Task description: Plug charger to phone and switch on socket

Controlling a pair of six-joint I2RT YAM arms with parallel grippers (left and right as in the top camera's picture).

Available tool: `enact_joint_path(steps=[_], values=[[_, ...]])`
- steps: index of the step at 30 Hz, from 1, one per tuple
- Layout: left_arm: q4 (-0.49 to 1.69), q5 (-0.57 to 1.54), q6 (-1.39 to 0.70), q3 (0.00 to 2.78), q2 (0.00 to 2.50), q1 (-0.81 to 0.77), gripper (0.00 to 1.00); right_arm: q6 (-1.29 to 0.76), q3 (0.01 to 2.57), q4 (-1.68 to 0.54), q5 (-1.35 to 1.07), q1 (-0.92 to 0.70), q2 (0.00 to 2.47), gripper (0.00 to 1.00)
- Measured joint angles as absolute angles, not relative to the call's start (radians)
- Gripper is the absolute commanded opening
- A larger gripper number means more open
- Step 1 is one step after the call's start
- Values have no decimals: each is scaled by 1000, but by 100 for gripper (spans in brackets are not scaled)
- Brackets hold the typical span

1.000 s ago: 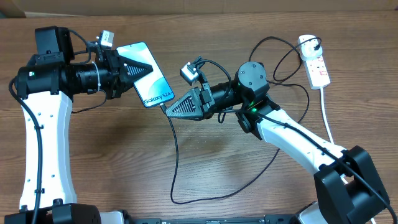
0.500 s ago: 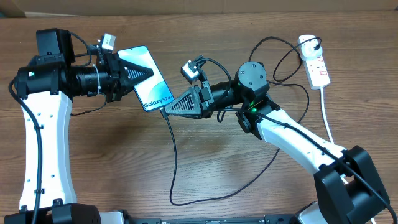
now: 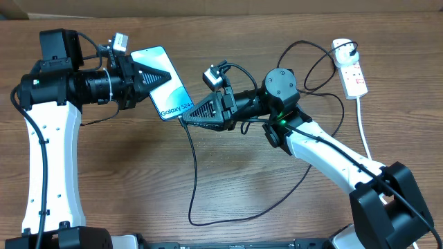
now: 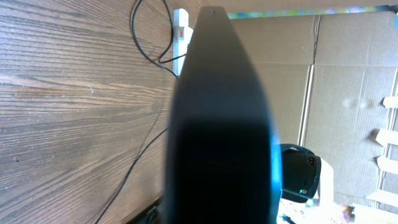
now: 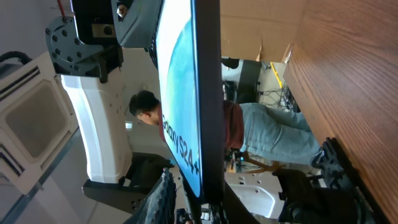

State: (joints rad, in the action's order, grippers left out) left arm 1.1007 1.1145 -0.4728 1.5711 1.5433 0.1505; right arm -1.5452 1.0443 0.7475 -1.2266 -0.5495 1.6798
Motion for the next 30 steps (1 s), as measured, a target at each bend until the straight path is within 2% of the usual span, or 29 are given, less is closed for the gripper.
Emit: enact_joint_path(steps=[2, 15, 21, 30], values=[[1100, 1114, -474, 1571, 1543, 150, 4, -1552, 1044, 748, -1232, -550, 1680, 15], [1076, 1114, -496, 1571, 1543, 150, 4, -1572, 1044, 748, -1281, -550, 1680, 16], [1069, 1114, -503, 1571, 1543, 150, 4, -1574, 1044, 748, -1286, -550, 1680, 11], [1069, 1114, -503, 1571, 1543, 150, 4, -1597, 1044, 748, -1285, -550, 1680, 11]])
